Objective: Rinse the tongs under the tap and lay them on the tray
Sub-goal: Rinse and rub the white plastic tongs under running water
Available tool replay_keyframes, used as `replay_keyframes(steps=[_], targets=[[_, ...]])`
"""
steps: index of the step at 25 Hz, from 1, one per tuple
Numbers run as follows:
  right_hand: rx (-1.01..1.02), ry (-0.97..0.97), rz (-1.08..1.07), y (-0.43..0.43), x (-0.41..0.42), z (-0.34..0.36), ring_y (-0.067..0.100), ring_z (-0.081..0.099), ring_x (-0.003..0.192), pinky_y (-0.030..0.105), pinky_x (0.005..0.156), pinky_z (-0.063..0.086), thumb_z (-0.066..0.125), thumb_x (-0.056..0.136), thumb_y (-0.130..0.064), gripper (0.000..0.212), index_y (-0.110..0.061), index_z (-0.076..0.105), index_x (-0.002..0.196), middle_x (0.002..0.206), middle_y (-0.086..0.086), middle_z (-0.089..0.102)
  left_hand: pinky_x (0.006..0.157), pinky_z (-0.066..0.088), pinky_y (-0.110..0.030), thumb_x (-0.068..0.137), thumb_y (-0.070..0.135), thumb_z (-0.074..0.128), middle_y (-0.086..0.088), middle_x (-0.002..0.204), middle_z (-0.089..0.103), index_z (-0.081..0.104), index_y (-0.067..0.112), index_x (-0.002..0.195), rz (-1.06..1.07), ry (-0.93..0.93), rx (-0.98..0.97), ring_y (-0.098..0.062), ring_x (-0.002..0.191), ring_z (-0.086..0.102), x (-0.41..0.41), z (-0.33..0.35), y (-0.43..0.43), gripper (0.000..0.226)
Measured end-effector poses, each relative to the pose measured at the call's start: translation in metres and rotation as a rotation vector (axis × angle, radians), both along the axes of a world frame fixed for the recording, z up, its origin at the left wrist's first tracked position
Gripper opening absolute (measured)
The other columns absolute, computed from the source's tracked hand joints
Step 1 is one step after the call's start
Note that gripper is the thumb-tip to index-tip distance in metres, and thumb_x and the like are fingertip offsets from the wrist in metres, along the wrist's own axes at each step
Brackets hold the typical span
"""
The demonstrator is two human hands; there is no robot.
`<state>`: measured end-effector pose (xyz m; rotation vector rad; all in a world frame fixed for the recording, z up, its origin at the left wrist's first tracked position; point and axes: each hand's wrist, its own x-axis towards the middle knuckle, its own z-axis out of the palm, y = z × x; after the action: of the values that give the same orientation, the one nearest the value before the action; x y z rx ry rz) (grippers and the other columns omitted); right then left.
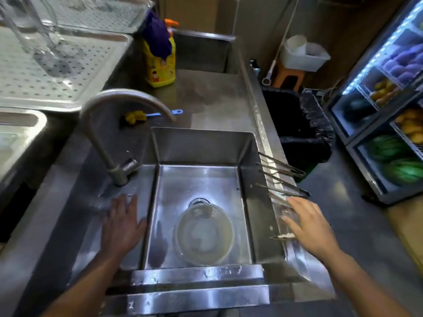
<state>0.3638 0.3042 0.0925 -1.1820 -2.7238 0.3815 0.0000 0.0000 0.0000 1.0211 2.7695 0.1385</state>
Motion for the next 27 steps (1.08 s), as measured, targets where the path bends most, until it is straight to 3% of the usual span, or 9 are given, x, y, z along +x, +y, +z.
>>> replay_keyframes(steps=[3,7,12,15,22,27], targets=[[0.019,-0.065,-0.102,0.018,0.016,-0.003,0.031,0.051,0.123,0.047,0.096,0.048,0.073,0.090,-0.027,0.046,-0.012,0.062,0.132,0.131,0.006,0.063,0.099,0.041,-0.066,0.076,0.033,0.075,-0.032,0.147,0.042,0.045,0.002,0.144,-0.014,0.001,-0.018,-0.054,0.134,0.038,-0.005,-0.006,-0.005,0.081],[0.008,-0.179,-0.169,0.039,0.025,-0.010,0.034,0.055,0.117,0.047,0.090,0.051,0.070,0.091,-0.027,0.042,-0.012,0.061,0.129,0.128,0.008,0.064,0.101,0.032,-0.068,0.071,0.036,0.058,-0.032,0.149,0.040,0.042,0.001,0.146,-0.044,0.061,-0.033,-0.055,0.136,0.034,0.000,-0.014,-0.009,0.084],[-0.013,-0.349,-0.208,0.052,0.027,-0.026,0.033,0.057,0.105,0.043,0.084,0.052,0.063,0.094,-0.028,0.031,-0.018,0.066,0.124,0.112,0.007,0.065,0.106,0.029,-0.066,0.078,0.036,0.061,-0.025,0.154,0.037,0.039,0.007,0.148,0.002,0.094,-0.002,-0.048,0.140,0.030,0.001,-0.016,-0.008,0.079],[0.000,-0.347,-0.241,0.057,0.033,-0.036,0.031,0.056,0.100,0.040,0.080,0.051,0.063,0.095,-0.021,0.025,-0.018,0.070,0.119,0.104,0.007,0.064,0.107,0.027,-0.065,0.077,0.039,0.048,-0.024,0.154,0.037,0.041,0.007,0.148,0.008,0.100,0.015,-0.046,0.142,0.029,0.002,-0.015,-0.009,0.078],[0.014,-0.266,-0.240,0.042,0.034,-0.044,0.025,0.057,0.084,0.035,0.063,0.047,0.059,0.096,-0.014,0.016,-0.018,0.074,0.100,0.090,0.000,0.061,0.109,0.026,-0.062,0.082,0.041,0.038,-0.022,0.154,0.039,0.041,0.009,0.148,0.019,0.113,0.031,-0.043,0.142,0.032,0.001,-0.015,-0.010,0.074],[-0.104,-0.118,-0.192,0.005,-0.025,-0.041,0.031,0.059,0.087,0.035,0.066,0.043,0.061,0.093,-0.011,0.014,-0.016,0.074,0.094,0.091,0.005,0.064,0.108,0.027,-0.063,0.084,0.042,0.035,-0.020,0.153,0.041,0.043,0.011,0.147,0.017,0.107,0.026,-0.042,0.141,0.035,-0.003,-0.020,-0.012,0.070]])
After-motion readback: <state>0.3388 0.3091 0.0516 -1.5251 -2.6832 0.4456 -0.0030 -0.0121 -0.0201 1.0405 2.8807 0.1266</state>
